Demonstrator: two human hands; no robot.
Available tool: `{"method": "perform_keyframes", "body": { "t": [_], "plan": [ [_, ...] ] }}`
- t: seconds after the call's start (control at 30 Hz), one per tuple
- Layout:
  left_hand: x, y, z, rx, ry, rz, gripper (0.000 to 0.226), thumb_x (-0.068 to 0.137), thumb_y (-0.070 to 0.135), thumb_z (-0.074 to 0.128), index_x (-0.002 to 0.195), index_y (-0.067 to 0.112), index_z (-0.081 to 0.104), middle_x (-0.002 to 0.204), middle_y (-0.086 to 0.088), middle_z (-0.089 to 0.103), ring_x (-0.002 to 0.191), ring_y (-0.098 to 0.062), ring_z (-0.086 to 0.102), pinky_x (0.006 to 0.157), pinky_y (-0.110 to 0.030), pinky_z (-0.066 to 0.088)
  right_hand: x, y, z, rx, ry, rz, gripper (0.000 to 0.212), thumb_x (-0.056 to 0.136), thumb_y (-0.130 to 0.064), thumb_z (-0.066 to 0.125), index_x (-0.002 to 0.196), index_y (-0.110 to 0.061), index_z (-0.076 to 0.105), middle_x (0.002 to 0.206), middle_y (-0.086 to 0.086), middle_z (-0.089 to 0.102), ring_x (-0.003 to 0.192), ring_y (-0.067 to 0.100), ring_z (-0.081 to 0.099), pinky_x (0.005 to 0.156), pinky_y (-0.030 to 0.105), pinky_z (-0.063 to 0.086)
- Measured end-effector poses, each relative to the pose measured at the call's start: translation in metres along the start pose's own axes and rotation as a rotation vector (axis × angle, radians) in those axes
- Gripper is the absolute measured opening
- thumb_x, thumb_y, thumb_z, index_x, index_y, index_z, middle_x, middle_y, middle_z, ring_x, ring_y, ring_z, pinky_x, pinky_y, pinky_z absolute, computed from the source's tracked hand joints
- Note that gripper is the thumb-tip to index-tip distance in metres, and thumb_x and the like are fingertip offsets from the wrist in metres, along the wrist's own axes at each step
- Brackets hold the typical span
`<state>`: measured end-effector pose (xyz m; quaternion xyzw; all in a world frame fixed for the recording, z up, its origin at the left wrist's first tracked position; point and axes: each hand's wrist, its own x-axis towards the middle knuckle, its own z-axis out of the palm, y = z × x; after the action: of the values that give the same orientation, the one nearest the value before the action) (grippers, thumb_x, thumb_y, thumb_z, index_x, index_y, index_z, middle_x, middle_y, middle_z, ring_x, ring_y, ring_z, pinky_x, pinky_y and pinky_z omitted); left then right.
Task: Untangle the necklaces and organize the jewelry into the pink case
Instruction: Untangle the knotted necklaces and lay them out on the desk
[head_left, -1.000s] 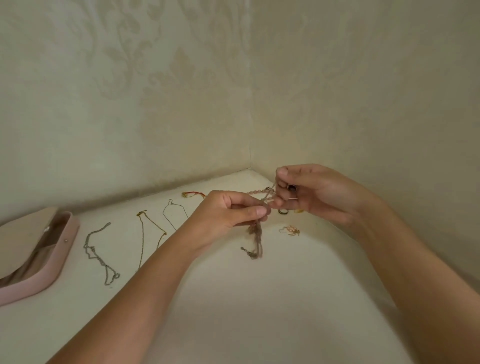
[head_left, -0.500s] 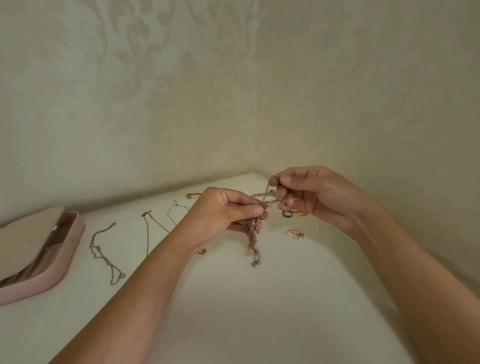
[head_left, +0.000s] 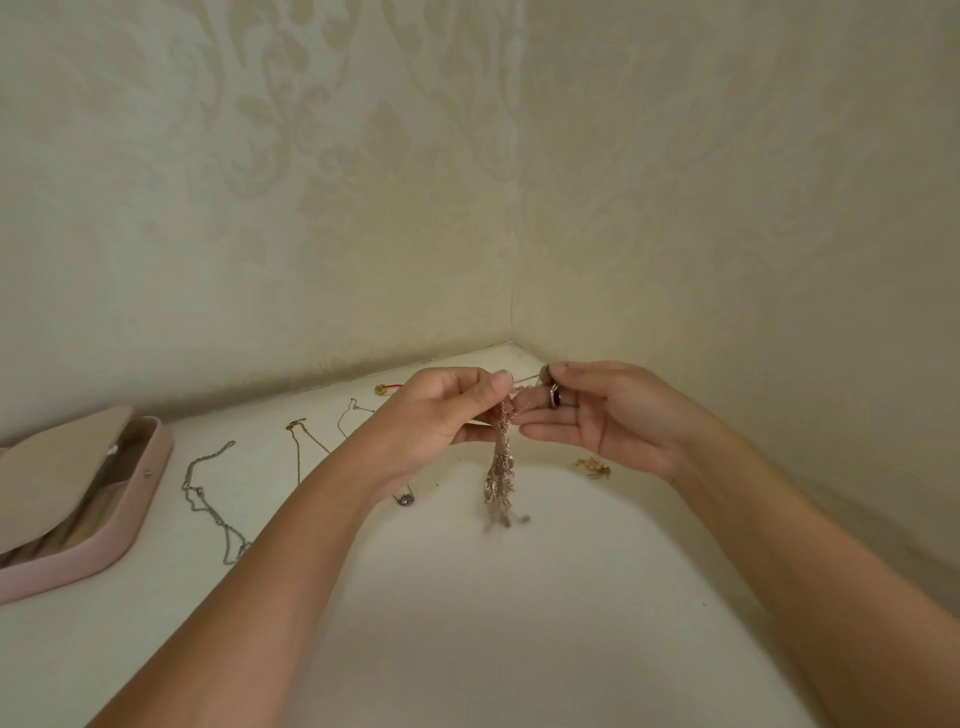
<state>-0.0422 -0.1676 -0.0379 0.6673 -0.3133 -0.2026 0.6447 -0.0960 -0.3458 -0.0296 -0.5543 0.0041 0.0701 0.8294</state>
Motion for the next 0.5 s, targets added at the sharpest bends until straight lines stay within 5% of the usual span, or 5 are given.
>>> {"method": "perform_keyframes", "body": {
  "t": [0.33, 0.5],
  "plan": [
    [0.0, -0.002, -0.006, 0.091, 0.042, 0.072, 0.033, 0.078, 0.041, 0.057, 0.074, 0.008, 0.059, 0.063, 0.007, 0.057, 0.066, -0.008, 0.057, 0.075, -0.02, 0.053, 0.007, 0.01, 0.014, 0.359, 0.114, -0.034, 0.024, 0.1, -0.009, 0.038, 0.081, -0.006, 0.051, 0.067, 0.01, 0.062, 0.053, 0.017, 0.064, 0.054, 0.029, 0.057],
    [0.002, 0.002, -0.008, -0.112, 0.083, 0.041, 0.028, 0.086, 0.036, 0.05, 0.083, 0.009, 0.054, 0.073, -0.002, 0.069, 0.077, -0.018, 0.069, 0.074, -0.027, 0.057, 0.006, 0.01, 0.012, -0.094, 0.23, -0.129, 0.016, 0.101, -0.01, 0.042, 0.088, -0.007, 0.051, 0.069, 0.009, 0.058, 0.039, 0.011, 0.045, 0.043, 0.024, 0.049]
  ]
}}
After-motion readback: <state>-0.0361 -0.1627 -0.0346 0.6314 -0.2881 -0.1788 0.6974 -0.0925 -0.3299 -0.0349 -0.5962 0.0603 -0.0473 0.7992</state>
